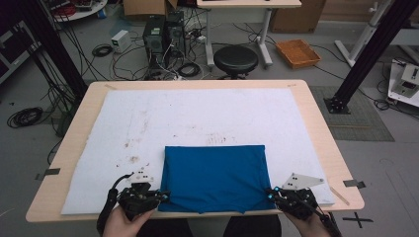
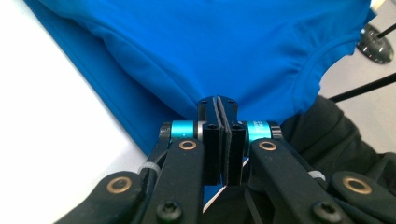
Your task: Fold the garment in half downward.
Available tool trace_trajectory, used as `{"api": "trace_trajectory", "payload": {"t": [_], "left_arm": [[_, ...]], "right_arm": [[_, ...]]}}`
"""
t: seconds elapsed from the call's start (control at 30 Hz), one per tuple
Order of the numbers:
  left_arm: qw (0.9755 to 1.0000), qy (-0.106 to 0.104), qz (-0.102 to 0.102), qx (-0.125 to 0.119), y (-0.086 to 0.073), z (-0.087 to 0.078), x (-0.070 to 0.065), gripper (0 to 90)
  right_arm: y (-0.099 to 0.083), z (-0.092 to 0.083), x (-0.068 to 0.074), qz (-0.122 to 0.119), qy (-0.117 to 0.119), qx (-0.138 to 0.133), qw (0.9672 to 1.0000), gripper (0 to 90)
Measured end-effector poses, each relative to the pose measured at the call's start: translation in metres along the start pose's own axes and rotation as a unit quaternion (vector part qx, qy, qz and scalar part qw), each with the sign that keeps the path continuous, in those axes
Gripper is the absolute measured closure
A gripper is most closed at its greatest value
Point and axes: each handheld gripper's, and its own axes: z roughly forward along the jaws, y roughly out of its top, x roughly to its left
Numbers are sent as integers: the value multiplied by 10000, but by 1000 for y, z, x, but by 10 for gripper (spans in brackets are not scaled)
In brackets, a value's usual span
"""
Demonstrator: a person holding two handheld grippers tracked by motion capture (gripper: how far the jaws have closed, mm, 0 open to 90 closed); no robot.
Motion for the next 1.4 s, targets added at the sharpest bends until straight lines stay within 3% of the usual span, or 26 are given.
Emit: {"api": "trace_trajectory", "payload": {"t": [0.07,0.13,0.3,0.4,0.47,0.53,0.67,0.73,0.8,0.87,1.0,1.17,1.27,1.4], "left_arm": [[10000,-36,30,60,-1,2,0,861],[9999,49,59,69,1,3,1,648],[9992,231,239,-217,17,2,8,539],[9974,475,377,-393,34,5,19,540],[9969,470,340,-524,45,10,29,527],[9957,600,363,-599,55,17,39,526],[9932,893,227,-705,73,34,62,528],[9903,1116,138,-811,78,42,71,529],[9880,1276,77,-867,81,48,80,531],[9873,1342,5,-853,82,54,87,541],[9870,1431,-110,-719,83,63,95,591],[9892,1368,-269,-449,80,71,100,712],[9885,1408,-220,-499,77,73,97,795],[9892,1299,-377,-558,78,73,99,859]], "right_arm": [[-1,1,-1,6,6,13,10000,869],[0,1,-3,14,30,-33,10000,802],[12,2,-19,112,-165,-215,9996,697],[26,8,-37,285,-359,-380,9982,662],[35,15,-51,450,-498,-480,9966,629],[44,23,-66,682,-598,-547,9944,615],[59,45,-90,1090,-782,-591,9892,560],[64,55,-98,1275,-828,-559,9868,533],[67,65,-103,1347,-873,-489,9858,522],[68,75,-107,1418,-908,-396,9849,512],[68,87,-109,1435,-913,-207,9852,550],[66,95,-106,1249,-820,-37,9888,742],[64,94,-103,1108,-836,-28,9903,841],[65,93,-103,1025,-874,-71,9909,874]]}}
